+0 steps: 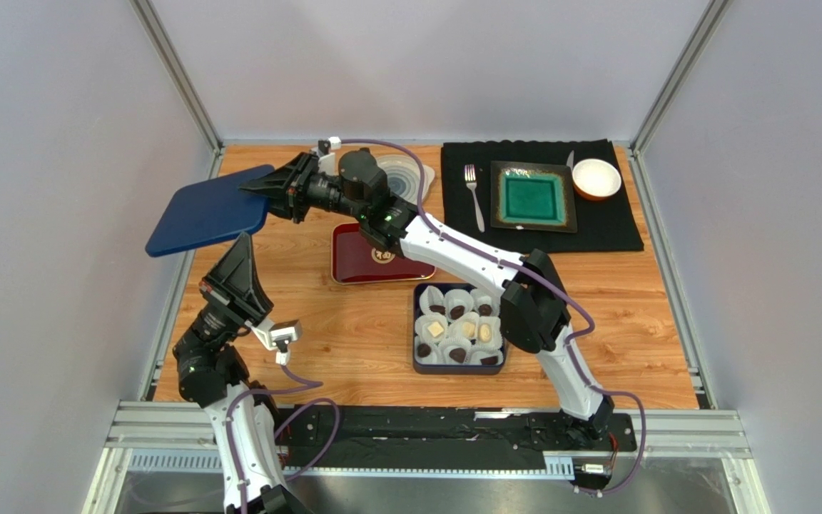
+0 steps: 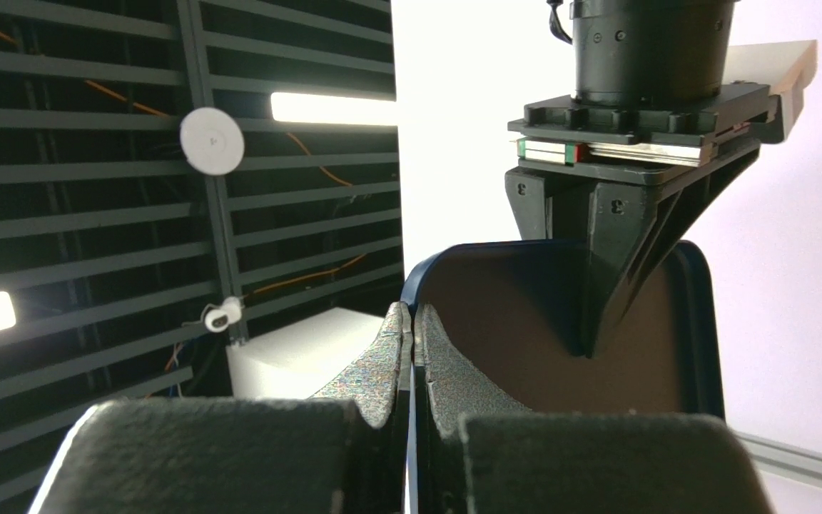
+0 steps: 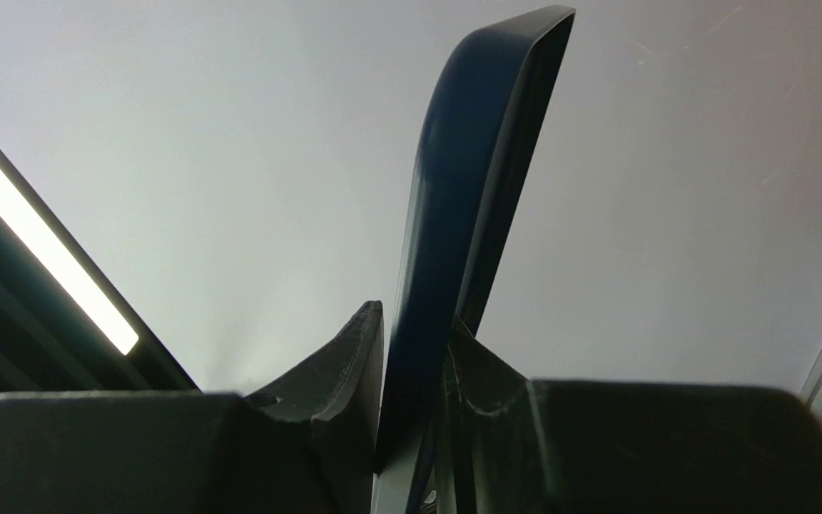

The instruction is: Pack the chocolate

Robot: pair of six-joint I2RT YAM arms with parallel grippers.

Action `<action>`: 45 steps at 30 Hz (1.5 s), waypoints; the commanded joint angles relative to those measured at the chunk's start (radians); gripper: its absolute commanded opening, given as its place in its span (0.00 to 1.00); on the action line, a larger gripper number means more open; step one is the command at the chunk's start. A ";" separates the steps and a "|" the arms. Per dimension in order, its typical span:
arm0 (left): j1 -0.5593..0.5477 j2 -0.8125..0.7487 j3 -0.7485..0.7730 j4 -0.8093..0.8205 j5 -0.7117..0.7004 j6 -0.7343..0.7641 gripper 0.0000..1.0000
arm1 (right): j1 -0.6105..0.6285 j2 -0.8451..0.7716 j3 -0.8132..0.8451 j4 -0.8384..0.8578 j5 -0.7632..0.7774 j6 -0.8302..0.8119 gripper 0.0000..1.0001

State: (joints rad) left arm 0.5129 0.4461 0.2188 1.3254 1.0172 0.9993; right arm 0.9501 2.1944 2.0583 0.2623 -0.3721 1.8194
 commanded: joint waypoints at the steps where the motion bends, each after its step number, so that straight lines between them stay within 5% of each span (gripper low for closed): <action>1: 0.003 -0.012 -0.009 0.204 0.067 0.053 0.00 | -0.014 0.002 0.060 0.018 -0.001 -0.023 0.23; 6: 0.004 -0.014 -0.035 0.123 0.055 0.151 0.07 | -0.046 -0.005 0.083 0.054 -0.010 -0.032 0.07; 10: 0.003 -0.006 -0.044 0.043 0.024 0.229 0.42 | -0.079 -0.002 0.117 0.155 -0.024 0.000 0.03; 15: 0.003 -0.001 -0.064 -0.070 -0.055 0.292 0.69 | -0.145 -0.053 0.131 0.183 -0.051 -0.054 0.01; 18: 0.004 0.000 -0.099 -0.084 -0.106 0.294 0.77 | -0.188 -0.107 0.132 0.149 -0.092 -0.127 0.00; 22: 0.004 -0.032 -0.110 -0.179 -0.209 0.269 0.83 | -0.255 -0.238 0.045 0.062 -0.155 -0.266 0.00; 25: 0.004 -0.105 -0.054 -0.481 -0.365 0.269 0.84 | -0.325 -0.378 -0.087 -0.079 -0.201 -0.417 0.01; 28: 0.003 -0.110 0.122 -1.126 -0.672 0.182 0.84 | -0.367 -0.528 -0.206 -0.327 -0.229 -0.657 0.01; 30: 0.004 -0.087 0.166 -1.318 -0.751 0.108 0.77 | -0.384 -0.632 -0.310 -0.426 -0.238 -0.748 0.01; 35: 0.004 -0.234 0.043 -1.826 -0.636 0.049 0.73 | -0.468 -0.843 -0.550 -0.590 -0.246 -0.920 0.00; 40: 0.004 -0.175 0.011 -1.786 -0.413 -0.246 0.79 | -0.542 -1.019 -0.742 -0.667 -0.251 -0.977 0.00; 45: -0.077 0.118 0.138 -1.695 -0.416 -0.620 0.85 | -0.563 -1.110 -0.909 -0.712 -0.269 -1.032 0.00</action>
State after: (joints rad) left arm 0.4980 0.3756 0.2325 -0.4099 0.5407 0.7238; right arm 0.3935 1.1584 1.2396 -0.3939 -0.6075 0.8761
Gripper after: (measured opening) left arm 0.826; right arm 0.156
